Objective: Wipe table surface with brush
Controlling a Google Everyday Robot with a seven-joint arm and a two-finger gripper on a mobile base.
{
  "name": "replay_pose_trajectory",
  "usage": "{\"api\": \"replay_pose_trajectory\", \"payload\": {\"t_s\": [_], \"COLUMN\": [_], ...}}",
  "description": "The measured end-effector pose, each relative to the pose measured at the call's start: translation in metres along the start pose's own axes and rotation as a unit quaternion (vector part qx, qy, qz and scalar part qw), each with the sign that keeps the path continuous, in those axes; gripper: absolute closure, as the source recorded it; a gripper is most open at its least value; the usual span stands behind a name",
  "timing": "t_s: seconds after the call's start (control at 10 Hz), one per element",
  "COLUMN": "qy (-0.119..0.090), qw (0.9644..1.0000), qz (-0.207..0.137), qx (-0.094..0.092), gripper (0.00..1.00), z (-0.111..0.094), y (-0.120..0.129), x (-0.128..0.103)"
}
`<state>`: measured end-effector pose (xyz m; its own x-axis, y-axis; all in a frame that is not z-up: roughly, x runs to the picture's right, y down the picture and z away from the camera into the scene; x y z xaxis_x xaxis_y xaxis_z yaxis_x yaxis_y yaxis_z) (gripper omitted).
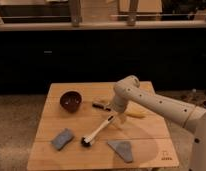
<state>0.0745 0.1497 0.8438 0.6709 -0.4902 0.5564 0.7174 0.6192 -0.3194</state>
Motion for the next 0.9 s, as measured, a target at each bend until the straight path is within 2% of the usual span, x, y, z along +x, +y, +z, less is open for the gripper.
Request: {"api": "replay_pose_trajectory", "payload": {"t_s": [0.3, 0.6, 0.9], "qy": [-0.002, -0.005, -0.004], "qw": [0.9998, 0.9998, 0.9999], "qz": [-0.021, -0.016, 0.0], "qx": [-0.006, -0.013, -0.013], "gripper": [0.2, 0.2, 0.2], "z": [0.012, 0.028, 0.037], "y": [-0.002, -0.006, -0.004], "x": [-0.024, -0.041, -0.044]}}
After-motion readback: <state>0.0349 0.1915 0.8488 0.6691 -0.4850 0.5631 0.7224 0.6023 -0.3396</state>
